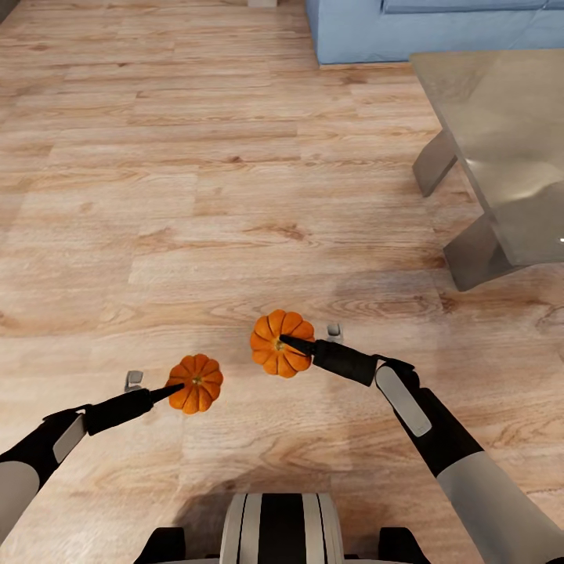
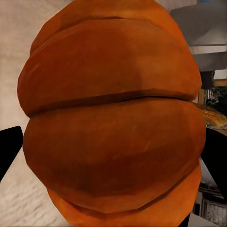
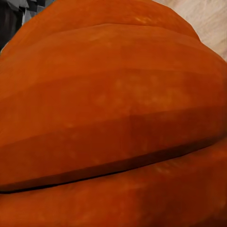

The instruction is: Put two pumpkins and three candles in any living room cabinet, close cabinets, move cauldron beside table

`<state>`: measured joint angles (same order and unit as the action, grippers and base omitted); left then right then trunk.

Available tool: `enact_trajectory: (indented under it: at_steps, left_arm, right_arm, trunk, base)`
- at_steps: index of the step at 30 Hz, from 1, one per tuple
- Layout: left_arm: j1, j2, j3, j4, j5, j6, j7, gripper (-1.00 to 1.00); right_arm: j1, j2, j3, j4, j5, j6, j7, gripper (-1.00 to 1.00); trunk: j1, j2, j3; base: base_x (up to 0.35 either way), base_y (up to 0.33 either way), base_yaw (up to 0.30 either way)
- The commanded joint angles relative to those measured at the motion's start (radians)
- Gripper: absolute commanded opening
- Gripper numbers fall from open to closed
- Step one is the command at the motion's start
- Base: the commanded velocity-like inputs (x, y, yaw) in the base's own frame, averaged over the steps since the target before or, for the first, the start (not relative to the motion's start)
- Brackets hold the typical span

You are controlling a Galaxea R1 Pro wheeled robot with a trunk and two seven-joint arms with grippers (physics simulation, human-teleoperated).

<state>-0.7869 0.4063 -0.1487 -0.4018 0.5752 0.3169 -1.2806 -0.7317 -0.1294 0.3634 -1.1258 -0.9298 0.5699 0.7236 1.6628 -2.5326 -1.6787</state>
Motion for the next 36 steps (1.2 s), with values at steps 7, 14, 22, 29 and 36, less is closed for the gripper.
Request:
enact_trajectory:
  at_steps: [7,14,22,29,36]
  left_arm:
    - [0.000,0.024,0.047,0.000,0.001,0.000,0.000,-1.00]
    - [0.000,0.024,0.064,-0.018,-0.006,0.022,-0.006,-1.00]
    - [-0.002,0.059,0.061,-0.075,-0.007,0.104,-0.012,-1.00]
    - [0.000,0.112,0.060,-0.116,-0.009,0.135,-0.089,-1.00]
    - [-0.002,0.139,0.063,-0.118,-0.007,0.139,-0.160,-1.00]
  right_arm:
    - [0.000,0.002,0.005,0.005,0.000,-0.001,-0.062,-1.00]
    - [0.000,0.005,0.009,0.010,0.077,-0.004,-0.109,-1.00]
    - [0.000,0.019,0.012,0.013,0.135,-0.016,-0.191,-1.00]
    - [0.000,0.028,0.012,0.020,0.161,-0.029,-0.200,-1.00]
    - [0.000,0.028,0.012,0.031,0.178,-0.052,-0.202,-1.00]
  trunk:
    - [0.000,0.000,0.000]
    - [-0.003,0.002,0.027]
    - [-0.007,0.003,0.058]
    - [-0.010,0.005,0.085]
    - [-0.013,0.007,0.112]
  base:
    - [-0.001,0.000,0.000]
    - [0.000,0.000,0.000]
    - [0.000,0.000,0.000]
    - [0.000,0.000,0.000]
    - [0.000,0.000,0.025]
